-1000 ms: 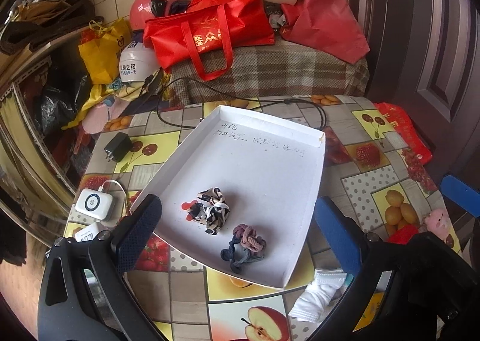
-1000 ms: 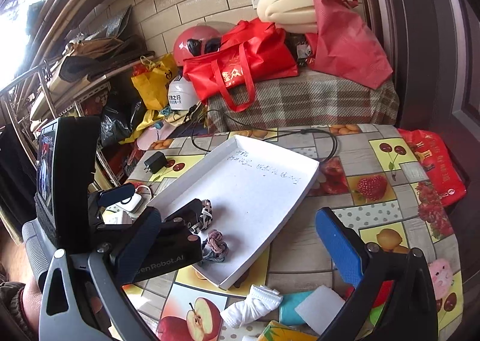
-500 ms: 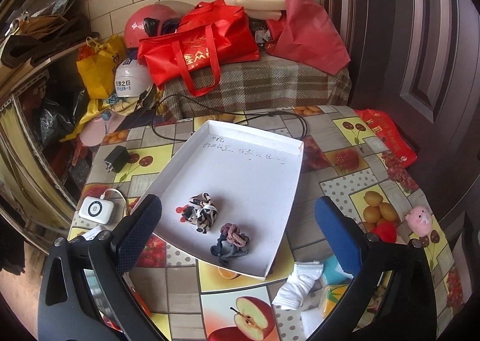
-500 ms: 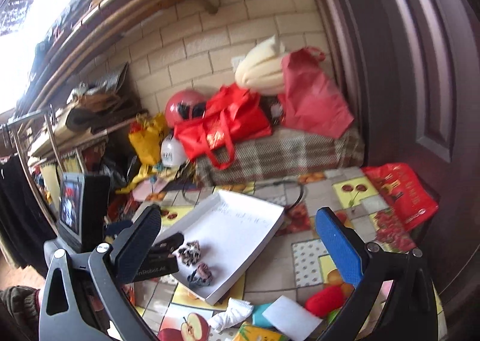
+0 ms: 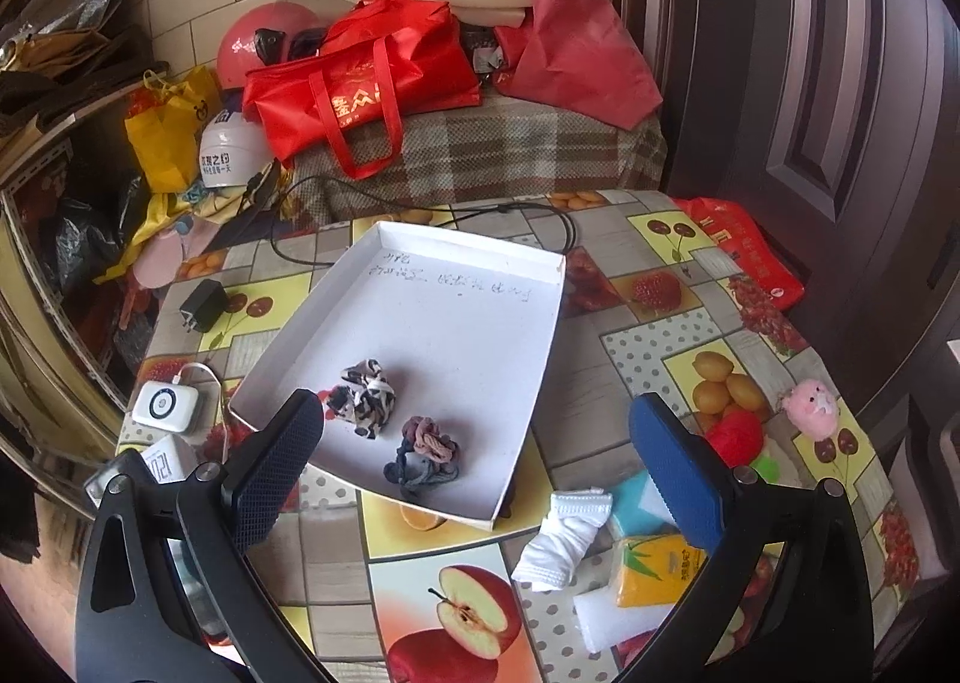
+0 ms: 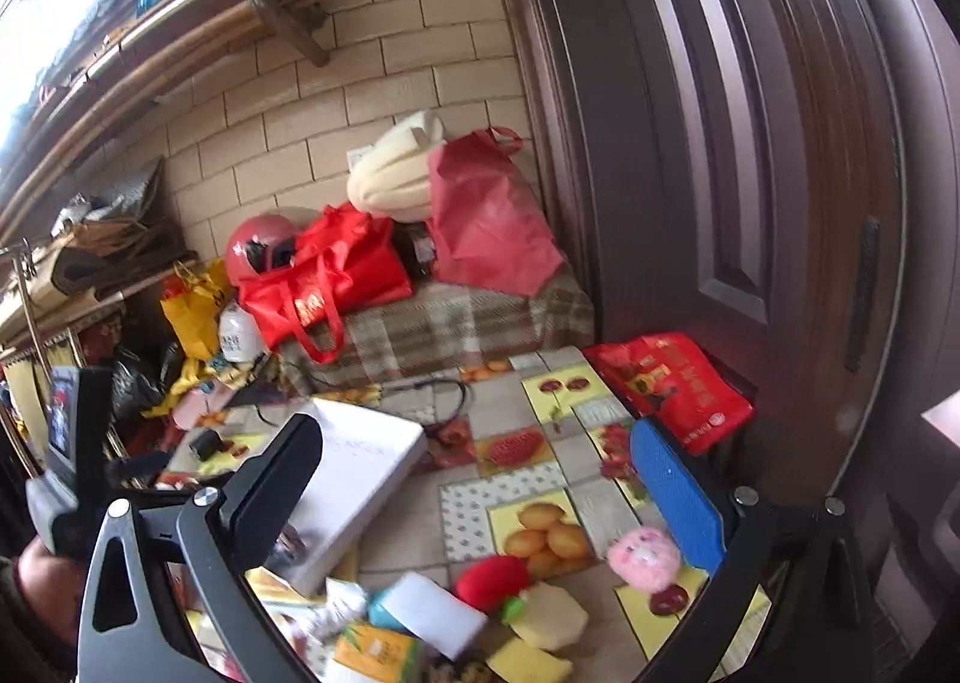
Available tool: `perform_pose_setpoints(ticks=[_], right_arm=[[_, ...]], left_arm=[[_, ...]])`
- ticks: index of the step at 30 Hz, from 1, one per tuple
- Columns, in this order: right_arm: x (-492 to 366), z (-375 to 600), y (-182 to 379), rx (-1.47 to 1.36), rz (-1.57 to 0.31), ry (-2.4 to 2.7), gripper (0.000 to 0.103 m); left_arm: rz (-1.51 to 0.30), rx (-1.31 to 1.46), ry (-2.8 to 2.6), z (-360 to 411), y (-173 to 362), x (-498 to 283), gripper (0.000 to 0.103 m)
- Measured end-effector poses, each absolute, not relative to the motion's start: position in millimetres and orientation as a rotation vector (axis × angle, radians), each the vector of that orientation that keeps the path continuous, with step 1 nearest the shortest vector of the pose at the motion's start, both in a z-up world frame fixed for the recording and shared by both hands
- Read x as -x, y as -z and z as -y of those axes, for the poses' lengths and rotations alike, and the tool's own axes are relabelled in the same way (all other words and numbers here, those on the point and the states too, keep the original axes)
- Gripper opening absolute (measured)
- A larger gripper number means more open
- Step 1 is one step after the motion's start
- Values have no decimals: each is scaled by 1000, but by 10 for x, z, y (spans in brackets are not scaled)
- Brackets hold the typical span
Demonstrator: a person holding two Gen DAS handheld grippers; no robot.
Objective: Organize soft objects
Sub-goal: 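Move both tools back to the pile of soft items, then grasp the yellow tissue pack with the left tool while the right tool grasps the yellow sponge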
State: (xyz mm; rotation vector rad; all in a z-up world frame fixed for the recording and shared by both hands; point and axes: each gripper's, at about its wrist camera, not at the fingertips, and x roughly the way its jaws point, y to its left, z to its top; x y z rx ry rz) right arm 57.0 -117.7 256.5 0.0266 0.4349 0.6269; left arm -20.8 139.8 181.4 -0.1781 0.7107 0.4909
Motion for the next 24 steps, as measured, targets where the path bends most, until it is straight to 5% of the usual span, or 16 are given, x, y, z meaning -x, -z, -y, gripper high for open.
perform_pose_setpoints(ticks=[12, 24], right_arm=[[-678, 1324, -902, 134, -949, -530, 103], [-850, 1211, -642, 237, -964, -637, 100]], left_arm=[[-1043, 336, -306, -1058, -492, 363, 103], [-1085, 221, -98, -598, -409, -24, 103]])
